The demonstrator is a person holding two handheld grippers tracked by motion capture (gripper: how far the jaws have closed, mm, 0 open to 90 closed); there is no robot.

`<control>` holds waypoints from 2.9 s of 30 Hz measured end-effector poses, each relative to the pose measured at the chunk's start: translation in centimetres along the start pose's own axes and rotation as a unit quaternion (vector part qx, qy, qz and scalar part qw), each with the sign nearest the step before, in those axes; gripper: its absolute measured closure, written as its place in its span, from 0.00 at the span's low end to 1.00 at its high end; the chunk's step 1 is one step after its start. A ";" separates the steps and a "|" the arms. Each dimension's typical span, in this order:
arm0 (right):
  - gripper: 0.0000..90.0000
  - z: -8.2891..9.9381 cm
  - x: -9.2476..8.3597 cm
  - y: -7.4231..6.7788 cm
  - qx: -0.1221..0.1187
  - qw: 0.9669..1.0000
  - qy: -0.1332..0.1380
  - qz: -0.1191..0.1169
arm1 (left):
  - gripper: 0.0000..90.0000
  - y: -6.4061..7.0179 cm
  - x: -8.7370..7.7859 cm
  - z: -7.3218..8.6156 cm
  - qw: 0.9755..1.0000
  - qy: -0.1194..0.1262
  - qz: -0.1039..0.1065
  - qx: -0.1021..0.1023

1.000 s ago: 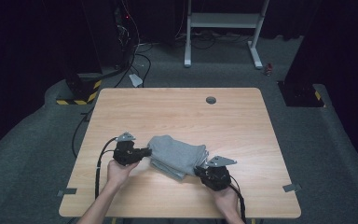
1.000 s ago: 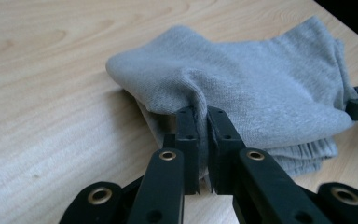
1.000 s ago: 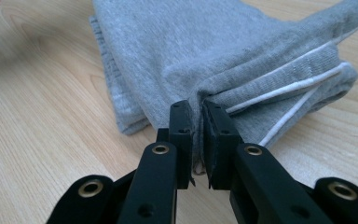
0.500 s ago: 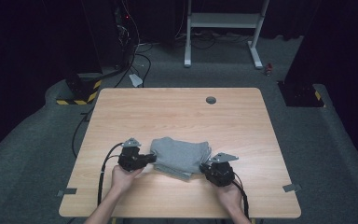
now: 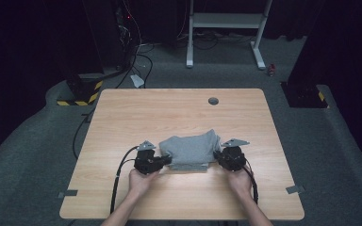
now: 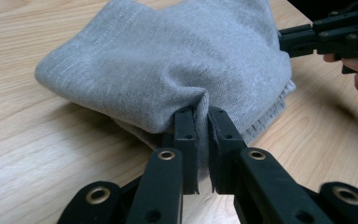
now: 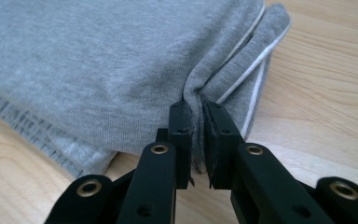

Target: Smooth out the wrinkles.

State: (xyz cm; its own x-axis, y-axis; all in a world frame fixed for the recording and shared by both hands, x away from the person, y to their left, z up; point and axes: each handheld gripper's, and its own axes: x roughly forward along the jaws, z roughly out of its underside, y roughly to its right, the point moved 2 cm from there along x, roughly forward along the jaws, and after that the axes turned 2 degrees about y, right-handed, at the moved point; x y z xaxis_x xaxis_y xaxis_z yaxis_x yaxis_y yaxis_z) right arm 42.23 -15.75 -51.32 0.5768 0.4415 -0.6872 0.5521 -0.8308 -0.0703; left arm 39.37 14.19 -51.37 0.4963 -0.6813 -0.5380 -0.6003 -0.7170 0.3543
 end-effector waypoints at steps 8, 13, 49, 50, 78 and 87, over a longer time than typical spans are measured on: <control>0.85 0.4 -0.8 0.3 0.008 1.000 0.010 -0.011 | 0.72 0.1 -0.9 -0.6 1.000 0.015 -0.011 0.012; 0.75 -0.1 -1.9 0.3 0.022 0.999 0.022 -0.026 | 0.55 -0.6 -1.9 -2.1 0.999 0.038 -0.031 -0.006; 0.88 -5.3 0.4 2.1 0.059 0.998 0.018 0.006 | 0.90 -4.7 3.0 -5.2 0.992 -0.028 -0.076 -0.098; 0.88 -5.3 0.3 2.0 0.051 0.998 0.021 0.006 | 0.93 -4.6 2.7 -5.3 0.993 -0.021 -0.075 -0.094; 0.87 0.2 -5.1 -1.1 -0.018 0.994 0.096 -0.052 | 0.97 0.0 -3.4 -2.0 0.998 0.052 0.029 0.002; 0.88 4.1 -3.4 -1.6 -0.032 0.997 0.035 -0.054 | 0.97 0.5 -2.3 1.4 0.999 0.004 0.030 0.015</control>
State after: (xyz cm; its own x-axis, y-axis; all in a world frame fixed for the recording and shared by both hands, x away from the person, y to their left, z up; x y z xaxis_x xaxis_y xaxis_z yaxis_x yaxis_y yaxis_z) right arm 36.91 -17.28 -51.79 0.5517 0.5511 -0.6260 0.6490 -0.7551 -0.0927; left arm 37.04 15.59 -51.02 0.4635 -0.7238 -0.5111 -0.6474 -0.6705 0.3624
